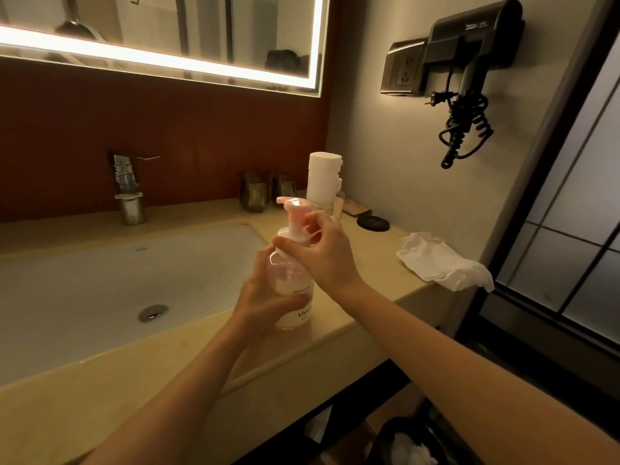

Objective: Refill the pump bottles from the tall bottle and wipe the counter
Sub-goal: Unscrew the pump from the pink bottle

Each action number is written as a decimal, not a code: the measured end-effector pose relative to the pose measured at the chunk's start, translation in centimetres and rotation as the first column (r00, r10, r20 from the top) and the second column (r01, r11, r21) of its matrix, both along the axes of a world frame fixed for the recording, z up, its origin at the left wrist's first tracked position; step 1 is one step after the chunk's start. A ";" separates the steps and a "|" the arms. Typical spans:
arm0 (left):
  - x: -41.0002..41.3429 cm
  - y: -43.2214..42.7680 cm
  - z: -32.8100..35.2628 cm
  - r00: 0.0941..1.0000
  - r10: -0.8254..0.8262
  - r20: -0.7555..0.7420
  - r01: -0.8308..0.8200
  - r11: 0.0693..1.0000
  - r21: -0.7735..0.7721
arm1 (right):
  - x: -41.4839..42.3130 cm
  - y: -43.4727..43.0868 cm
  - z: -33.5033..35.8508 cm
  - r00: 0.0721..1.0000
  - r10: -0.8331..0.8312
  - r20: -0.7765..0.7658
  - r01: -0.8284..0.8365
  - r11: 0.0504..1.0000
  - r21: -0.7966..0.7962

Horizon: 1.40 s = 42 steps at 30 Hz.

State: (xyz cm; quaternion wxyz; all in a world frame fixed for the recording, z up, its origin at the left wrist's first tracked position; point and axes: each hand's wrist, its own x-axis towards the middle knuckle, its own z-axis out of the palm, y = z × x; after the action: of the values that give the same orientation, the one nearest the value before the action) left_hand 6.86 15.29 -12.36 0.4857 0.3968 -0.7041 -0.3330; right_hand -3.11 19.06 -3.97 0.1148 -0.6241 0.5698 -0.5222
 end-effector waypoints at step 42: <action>-0.1 0.3 -1.1 0.999 0.020 -0.043 -0.023 0.999 -0.049 | 1.4 -0.6 -0.5 0.985 0.031 0.167 -0.039 0.998 0.045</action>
State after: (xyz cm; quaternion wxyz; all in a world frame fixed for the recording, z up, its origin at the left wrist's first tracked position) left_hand 6.77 15.63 -13.46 0.5137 0.3851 -0.6974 -0.3185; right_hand -1.72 18.42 -4.49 0.1860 -0.5852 0.5596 -0.5566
